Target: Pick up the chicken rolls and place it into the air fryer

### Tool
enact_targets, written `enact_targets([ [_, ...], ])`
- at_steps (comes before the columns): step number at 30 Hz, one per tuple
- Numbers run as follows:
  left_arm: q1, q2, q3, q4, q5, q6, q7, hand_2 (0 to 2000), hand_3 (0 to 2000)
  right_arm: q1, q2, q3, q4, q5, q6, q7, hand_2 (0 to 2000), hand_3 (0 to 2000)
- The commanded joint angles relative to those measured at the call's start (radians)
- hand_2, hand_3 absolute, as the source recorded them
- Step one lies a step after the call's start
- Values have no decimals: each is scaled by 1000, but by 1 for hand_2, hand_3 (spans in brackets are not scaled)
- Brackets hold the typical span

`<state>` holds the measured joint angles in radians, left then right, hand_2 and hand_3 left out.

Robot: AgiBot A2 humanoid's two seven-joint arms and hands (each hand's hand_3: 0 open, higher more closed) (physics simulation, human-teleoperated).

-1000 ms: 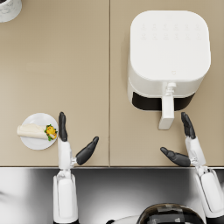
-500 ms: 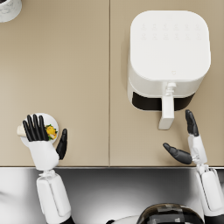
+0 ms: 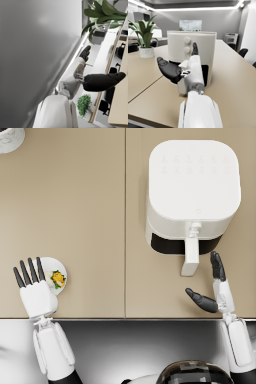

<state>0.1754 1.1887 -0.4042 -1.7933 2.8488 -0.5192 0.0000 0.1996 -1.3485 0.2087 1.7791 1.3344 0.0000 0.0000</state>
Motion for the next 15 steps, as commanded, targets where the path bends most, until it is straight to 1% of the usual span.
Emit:
enact_targets([
  [1, 35, -16, 37, 72, 46, -1, 0, 0, 0, 15, -9, -7, -7, 0, 0, 0, 0, 0],
  [3, 56, -22, 62, 121, 102, -3, 0, 0, 0, 15, -13, -13, -14, 0, 0, 0, 0, 0],
  [6, 74, -23, 95, 178, 139, -4, 0, 0, 0, 18, -20, -17, -18, 0, 0, 0, 0, 0],
  [9, 99, -23, 130, 255, 153, -4, 0, 0, 0, 29, -30, -24, -30, 0, 0, 0, 0, 0],
  [12, 96, -18, 153, 288, 158, -4, 0, 0, 0, 30, -36, -25, -28, 0, 0, 0, 0, 0],
  [15, 105, -14, 165, 356, 160, -4, 0, 0, 0, 42, -47, -20, -33, 0, 0, 0, 0, 0],
])
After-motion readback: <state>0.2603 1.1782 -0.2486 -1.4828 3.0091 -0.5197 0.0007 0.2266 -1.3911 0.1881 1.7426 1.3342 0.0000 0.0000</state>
